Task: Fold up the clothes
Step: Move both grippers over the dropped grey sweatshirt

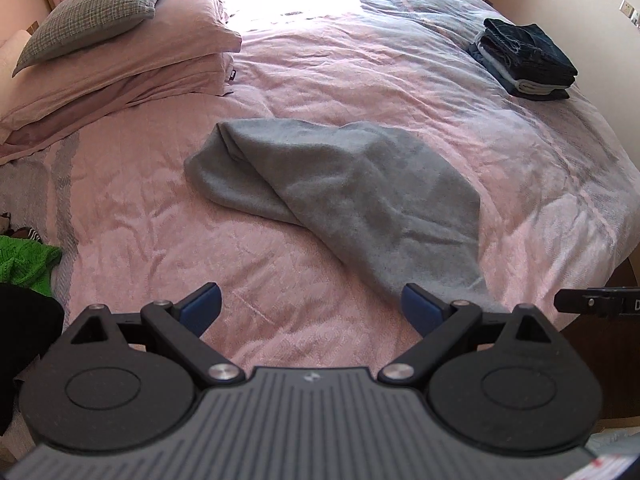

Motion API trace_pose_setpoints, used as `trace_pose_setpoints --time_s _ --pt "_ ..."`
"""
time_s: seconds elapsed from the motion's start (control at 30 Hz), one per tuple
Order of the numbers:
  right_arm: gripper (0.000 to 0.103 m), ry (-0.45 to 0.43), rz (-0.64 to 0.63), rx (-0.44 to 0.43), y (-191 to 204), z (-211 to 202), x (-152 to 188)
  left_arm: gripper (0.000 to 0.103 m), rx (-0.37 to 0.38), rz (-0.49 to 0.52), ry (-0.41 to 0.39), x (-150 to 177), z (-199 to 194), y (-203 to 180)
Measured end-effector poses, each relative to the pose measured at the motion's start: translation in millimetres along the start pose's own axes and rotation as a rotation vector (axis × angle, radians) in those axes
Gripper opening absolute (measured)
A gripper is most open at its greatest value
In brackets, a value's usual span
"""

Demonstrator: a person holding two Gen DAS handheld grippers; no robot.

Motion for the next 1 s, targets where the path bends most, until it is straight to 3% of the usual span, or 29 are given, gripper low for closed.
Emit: trace_pose_setpoints --time_s 0.27,0.43,0.63,0.77,1.0 --pt "0.071 0.030 -0.030 0.026 -94 15 -82 0.095 -0.043 -0.089 0.016 -36 52 -53" --pt "0.071 0.034 -0.023 0.087 -174 26 -144 0.095 -0.090 -0.126 0.018 -65 102 -83" --pt "0.071 0.051 0.022 0.161 -255 47 -203 0.095 -0.137 -0.134 0.086 -92 170 -102" --pt "0.071 0.050 0.071 0.169 -283 65 -232 0.094 -0.151 -0.184 0.138 -121 211 -102" --pt "0.071 0.062 0.109 0.188 -299 102 -259 0.095 -0.205 -0.244 0.184 -193 290 -82"
Point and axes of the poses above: each gripper's, at about its wrist camera, not at the fingertips, and z roughly the way its jaws point, y to its left, x to its underside, the point moved 10 cm from there along z, roughly the way its jaws point, and after that the axes turned 3 degrees about x, right-handed, at the moved point
